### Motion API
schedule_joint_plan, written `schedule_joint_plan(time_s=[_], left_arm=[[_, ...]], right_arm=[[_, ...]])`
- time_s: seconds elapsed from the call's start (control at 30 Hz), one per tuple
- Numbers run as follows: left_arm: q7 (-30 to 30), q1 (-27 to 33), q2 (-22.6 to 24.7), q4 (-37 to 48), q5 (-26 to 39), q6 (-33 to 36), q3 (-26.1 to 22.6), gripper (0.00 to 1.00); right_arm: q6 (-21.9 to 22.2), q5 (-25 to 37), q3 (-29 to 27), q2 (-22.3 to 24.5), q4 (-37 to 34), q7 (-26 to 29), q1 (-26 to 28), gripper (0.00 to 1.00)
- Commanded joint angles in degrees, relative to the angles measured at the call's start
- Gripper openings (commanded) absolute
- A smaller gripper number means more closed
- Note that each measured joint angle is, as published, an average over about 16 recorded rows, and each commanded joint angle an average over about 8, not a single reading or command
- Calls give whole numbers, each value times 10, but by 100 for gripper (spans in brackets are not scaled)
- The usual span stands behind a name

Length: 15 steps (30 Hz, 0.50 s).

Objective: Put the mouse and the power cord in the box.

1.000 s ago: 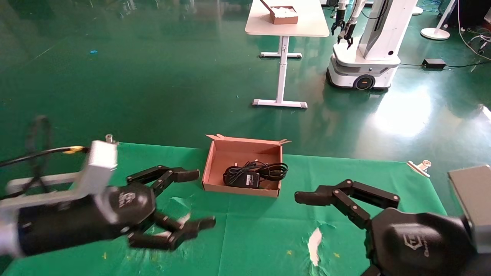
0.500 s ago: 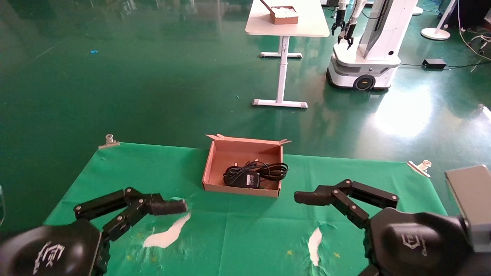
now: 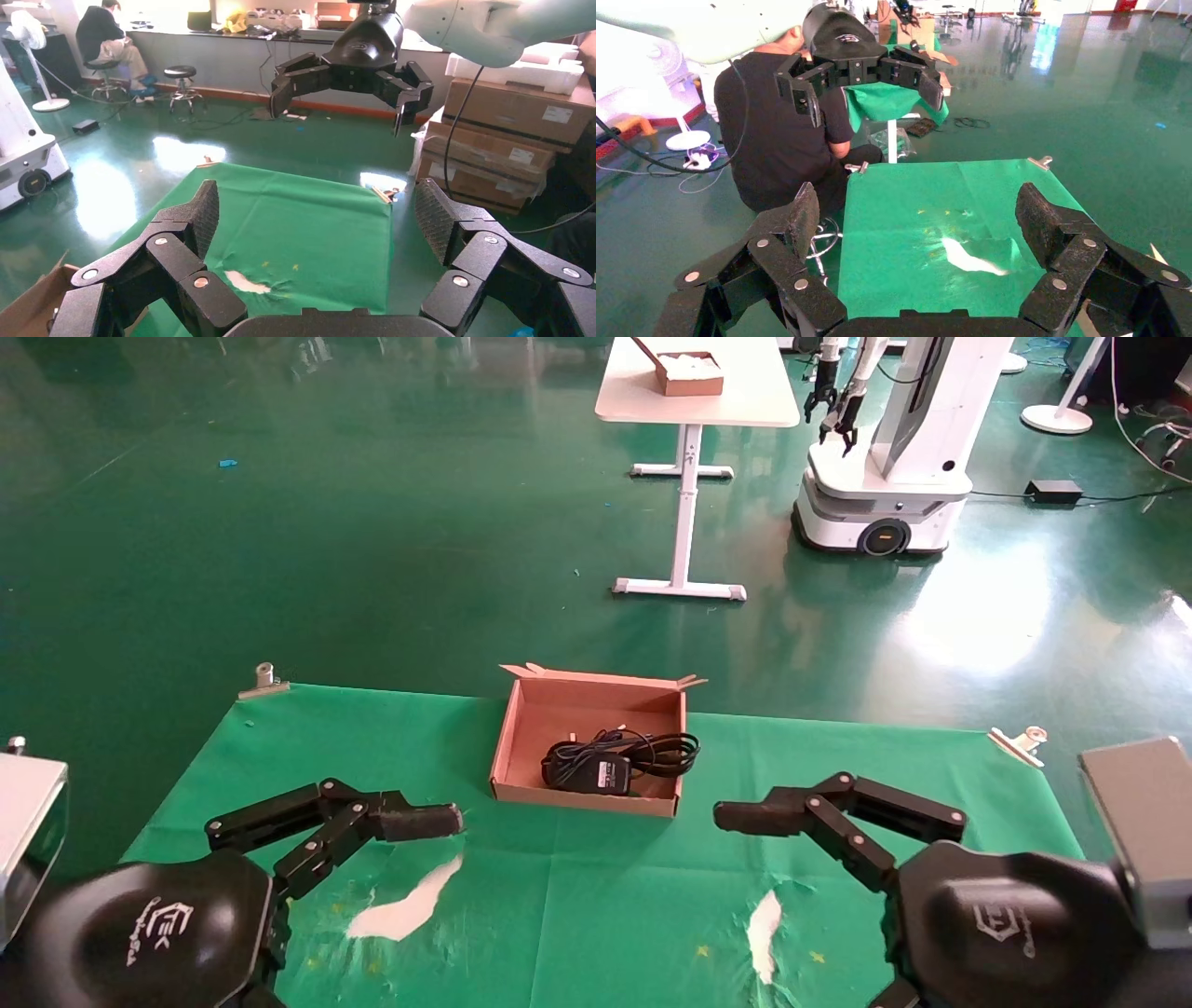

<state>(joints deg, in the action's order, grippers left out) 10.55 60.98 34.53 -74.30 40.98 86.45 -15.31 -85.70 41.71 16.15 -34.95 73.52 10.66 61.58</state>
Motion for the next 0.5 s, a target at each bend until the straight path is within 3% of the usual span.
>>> schedule_joint_plan(time_s=[0.03, 0.5], left_arm=[[0, 1, 1, 1, 2, -1, -1, 100], [1, 4, 4, 6, 6, -6, -5, 100]], right_arm=[[0, 0, 0, 0, 0, 0, 0, 100], [0, 1, 0, 0, 0, 0, 0, 100]])
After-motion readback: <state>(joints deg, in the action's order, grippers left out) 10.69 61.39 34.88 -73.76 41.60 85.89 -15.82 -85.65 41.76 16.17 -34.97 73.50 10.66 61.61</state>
